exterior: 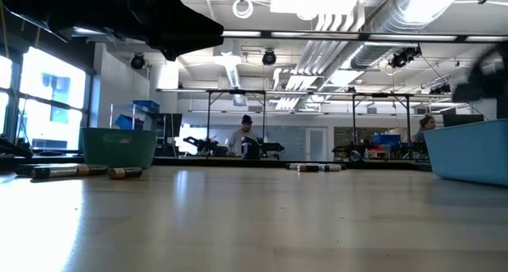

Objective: Sort batteries
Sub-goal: Put the silver battery into the blue bin

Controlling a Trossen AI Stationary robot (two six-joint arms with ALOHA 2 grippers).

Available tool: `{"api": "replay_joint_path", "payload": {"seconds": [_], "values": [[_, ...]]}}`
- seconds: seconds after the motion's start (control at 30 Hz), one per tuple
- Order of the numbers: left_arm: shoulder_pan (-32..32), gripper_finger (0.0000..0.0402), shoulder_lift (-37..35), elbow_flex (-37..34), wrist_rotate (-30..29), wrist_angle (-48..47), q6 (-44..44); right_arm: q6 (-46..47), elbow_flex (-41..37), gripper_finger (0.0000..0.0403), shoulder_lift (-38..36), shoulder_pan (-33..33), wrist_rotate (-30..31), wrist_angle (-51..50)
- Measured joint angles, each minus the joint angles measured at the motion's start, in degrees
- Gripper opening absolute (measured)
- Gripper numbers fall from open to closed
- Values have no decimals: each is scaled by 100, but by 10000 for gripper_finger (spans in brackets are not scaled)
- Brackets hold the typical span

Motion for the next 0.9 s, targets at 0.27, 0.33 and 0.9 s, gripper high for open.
{"api": "replay_joint_path", "payload": {"seconds": [0.27,0.33,0.9], "values": [[-2,165,0,0,-2,20,0,1677,791,18,-385,-584,1310,-1118],[-2,165,0,0,-2,22,0,2146,754,18,-712,-778,1555,-1324],[-44,165,0,0,-2,-96,4,5822,-759,18,-3055,-2059,826,-1981]]}}
